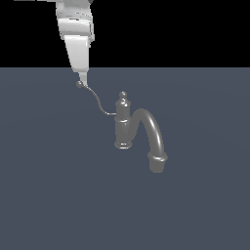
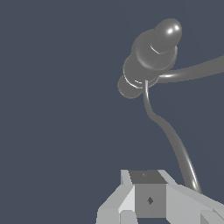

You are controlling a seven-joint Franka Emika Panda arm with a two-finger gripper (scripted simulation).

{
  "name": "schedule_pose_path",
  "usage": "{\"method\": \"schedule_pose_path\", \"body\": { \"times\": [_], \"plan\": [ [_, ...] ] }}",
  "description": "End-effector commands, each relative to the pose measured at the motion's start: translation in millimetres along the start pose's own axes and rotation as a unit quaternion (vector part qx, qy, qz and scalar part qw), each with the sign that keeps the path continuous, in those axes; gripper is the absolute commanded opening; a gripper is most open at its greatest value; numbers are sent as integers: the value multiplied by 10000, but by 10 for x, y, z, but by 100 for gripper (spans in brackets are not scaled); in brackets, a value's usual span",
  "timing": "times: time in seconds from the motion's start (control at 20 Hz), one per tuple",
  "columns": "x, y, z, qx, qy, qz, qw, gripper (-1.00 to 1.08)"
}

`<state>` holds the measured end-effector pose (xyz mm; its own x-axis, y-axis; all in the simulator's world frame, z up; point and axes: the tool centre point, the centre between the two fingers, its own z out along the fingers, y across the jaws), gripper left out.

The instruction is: Turn on the faucet by rotating a designated handle.

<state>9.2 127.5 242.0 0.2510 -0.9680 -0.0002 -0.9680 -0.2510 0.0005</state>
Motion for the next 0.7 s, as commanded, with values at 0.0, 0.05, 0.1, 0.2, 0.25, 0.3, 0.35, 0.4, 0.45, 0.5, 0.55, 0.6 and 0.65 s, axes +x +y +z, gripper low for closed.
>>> {"method": "schedule_pose_path", "body": {
  "times": [0.0, 0.05, 0.1, 0.2, 0.25, 0.3, 0.35, 0.4, 0.45, 0.5, 0.55, 0.6, 0.65],
  "plan": [
    [1, 75, 0, 1, 0, 0, 10000, -100],
    [2, 105, 1, 1, 0, 0, 10000, -100],
    [2, 134, 1, 1, 0, 0, 10000, -100],
    [3, 194, 1, 1, 0, 0, 10000, -100],
    [4, 225, 1, 1, 0, 0, 10000, -100],
    [4, 255, 1, 1, 0, 0, 10000, -100],
    [5, 285, 1, 1, 0, 0, 10000, -100],
    [5, 316, 2, 1, 0, 0, 10000, -100],
    [6, 346, 2, 1, 0, 0, 10000, -100],
    [6, 377, 2, 1, 0, 0, 10000, -100],
    [7, 408, 2, 1, 0, 0, 10000, -100],
    [11, 439, 0, 2, 0, 3, 10000, -100],
    [11, 470, 0, 2, 0, 3, 10000, -100]
  ]
}}
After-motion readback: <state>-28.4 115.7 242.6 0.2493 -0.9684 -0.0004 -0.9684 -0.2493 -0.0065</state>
